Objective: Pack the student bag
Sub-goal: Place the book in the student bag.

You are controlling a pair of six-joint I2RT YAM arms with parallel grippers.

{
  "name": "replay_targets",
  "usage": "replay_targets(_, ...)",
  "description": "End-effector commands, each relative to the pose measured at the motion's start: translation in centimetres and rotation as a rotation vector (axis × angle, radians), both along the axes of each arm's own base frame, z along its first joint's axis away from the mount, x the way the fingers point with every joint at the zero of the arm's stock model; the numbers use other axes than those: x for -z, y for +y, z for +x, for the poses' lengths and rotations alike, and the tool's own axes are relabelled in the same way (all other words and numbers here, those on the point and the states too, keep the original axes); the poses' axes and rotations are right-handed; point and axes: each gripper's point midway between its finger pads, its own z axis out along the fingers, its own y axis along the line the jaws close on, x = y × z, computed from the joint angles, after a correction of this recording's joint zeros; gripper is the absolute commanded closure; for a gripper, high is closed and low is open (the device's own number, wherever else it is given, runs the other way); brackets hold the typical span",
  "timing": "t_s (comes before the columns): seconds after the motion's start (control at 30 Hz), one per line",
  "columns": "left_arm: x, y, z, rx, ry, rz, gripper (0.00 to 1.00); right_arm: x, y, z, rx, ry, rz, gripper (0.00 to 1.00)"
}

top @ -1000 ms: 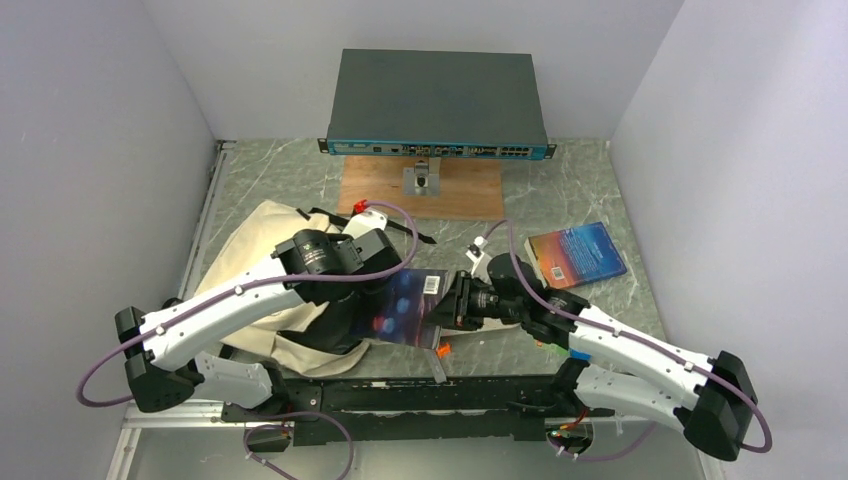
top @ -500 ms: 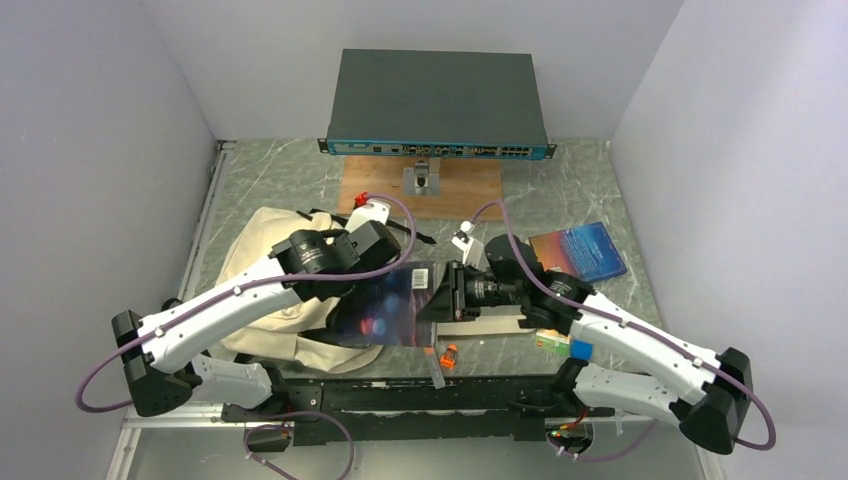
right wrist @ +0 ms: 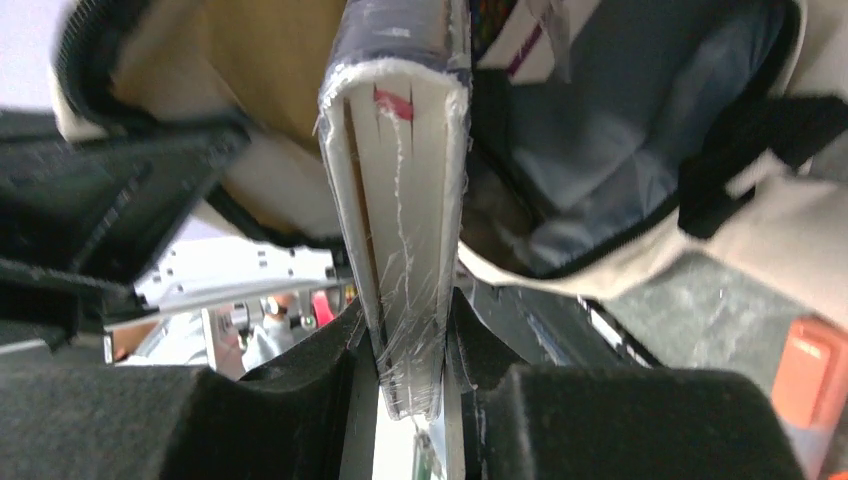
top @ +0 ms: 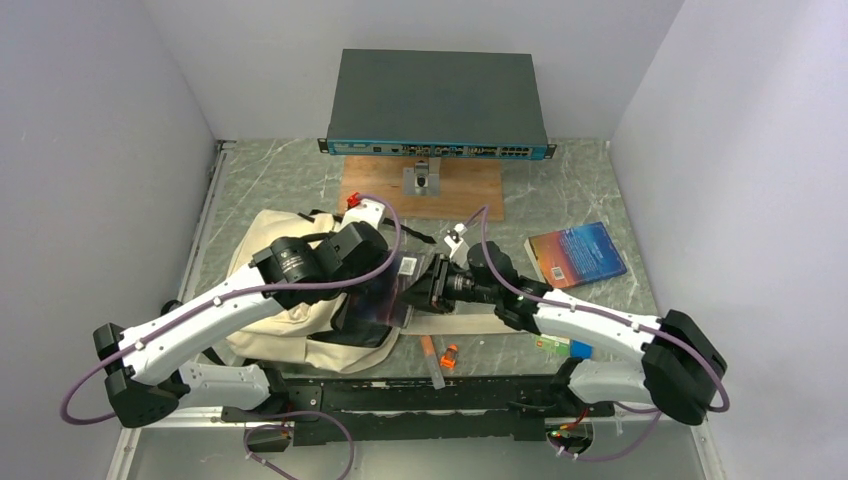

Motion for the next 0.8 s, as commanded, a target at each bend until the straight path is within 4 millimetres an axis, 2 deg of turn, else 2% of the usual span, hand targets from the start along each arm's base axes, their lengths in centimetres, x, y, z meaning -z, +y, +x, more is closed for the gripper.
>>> replay_targets(0.0, -2.3, -3.1, 0.7, 0.038, -0.041, -0.155, 1.00, -9.5, 2.0, 4.0, 0.089, -0.231, 0.302, 1.00)
replay_targets(0.13, -2.6, -3.4, 0.8, 0.056, -0.049, -0.157, 1.00, -10.2, 4.1, 5.3, 0.101, -0.236, 0.357, 1.00)
replay_targets(0.27, -2.4, -2.7, 0.9, 0.069, -0.058, -0.107, 1.00, -9.5, 7.4, 5.9, 0.108, -0.225, 0.377, 1.00)
replay_targets(0.33, -2.1, -2.8, 0.7, 0.116, -0.062, -0.087, 1.00, -8.8, 9.1, 5.6, 0.123, -0.230, 0.371, 1.00)
replay_targets(0.4, -2.0, -2.0, 0.7, 0.093, -0.071, -0.069, 1.00, -8.2, 10.2, 5.9, 0.160, -0.286, 0.361, 1.00)
replay_targets(0.57, -3.3, -0.4, 0.6, 0.067, -0.130, -0.099, 1.00, -5.1, 11.2, 6.9, 0.179, -0.324, 0.298, 1.00)
replay_targets(0.6, -3.5, -0.5, 0.5, 0.075, -0.143, -0.119, 1.00, -5.0, 11.3, 6.9, 0.167, -0.353, 0.306, 1.00)
replay_targets(0.7, -2.9, 0.0, 0.4, 0.062, -0.149, -0.121, 1.00, -4.2, 12.2, 6.4, 0.104, -0.370, 0.296, 0.78)
replay_targets(0.77, -2.3, 0.3, 0.4, 0.048, -0.140, -0.107, 1.00, -3.4, 12.5, 5.9, 0.076, -0.362, 0.278, 0.60)
